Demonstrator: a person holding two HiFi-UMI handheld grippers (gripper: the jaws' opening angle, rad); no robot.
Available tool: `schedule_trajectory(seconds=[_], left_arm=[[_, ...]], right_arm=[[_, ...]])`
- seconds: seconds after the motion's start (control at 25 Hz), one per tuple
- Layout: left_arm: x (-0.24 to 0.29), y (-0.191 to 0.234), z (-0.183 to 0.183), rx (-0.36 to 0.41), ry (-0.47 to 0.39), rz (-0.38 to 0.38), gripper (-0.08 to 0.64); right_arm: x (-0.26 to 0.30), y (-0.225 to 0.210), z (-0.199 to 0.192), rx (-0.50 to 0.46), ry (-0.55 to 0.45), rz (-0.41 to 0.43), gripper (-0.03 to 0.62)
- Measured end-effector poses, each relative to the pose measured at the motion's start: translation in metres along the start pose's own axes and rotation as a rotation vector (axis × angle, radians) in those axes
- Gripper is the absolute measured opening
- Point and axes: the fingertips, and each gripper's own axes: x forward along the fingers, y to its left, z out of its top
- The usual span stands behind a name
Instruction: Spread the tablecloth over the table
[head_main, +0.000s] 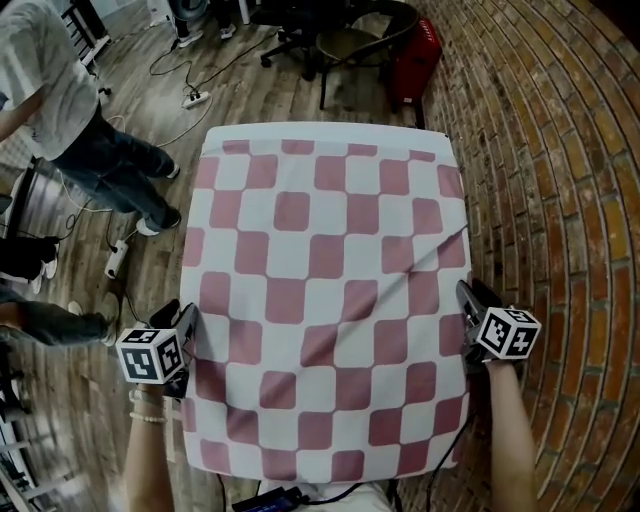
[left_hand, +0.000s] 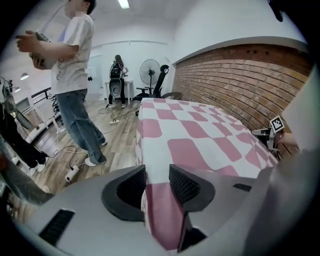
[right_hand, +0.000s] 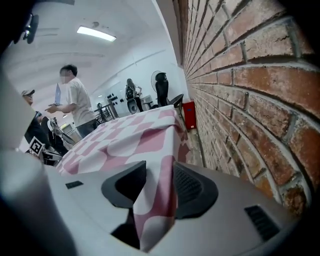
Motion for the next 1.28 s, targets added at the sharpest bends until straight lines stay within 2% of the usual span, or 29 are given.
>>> schedule_trajectory(seconds=[0.32, 0.96, 1.28], left_arm=[[0.014, 0.007, 0.016, 0.014, -0.015, 0.022, 0.150], [0.055, 0.020, 0.074, -0.026, -0.049, 0.091, 0.143], [0.072, 0.023, 0.097, 0.014, -0.049, 0.146, 0.124]], right_arm=[[0.019, 0.001, 0.016, -0.010, -0.007, -0.015, 0.185], [0.076, -0.008, 0.080, -0.044, -0.021, -0.038, 0.186], [0.098, -0.009, 0.104, -0.063, -0.030, -0.072, 0.187]])
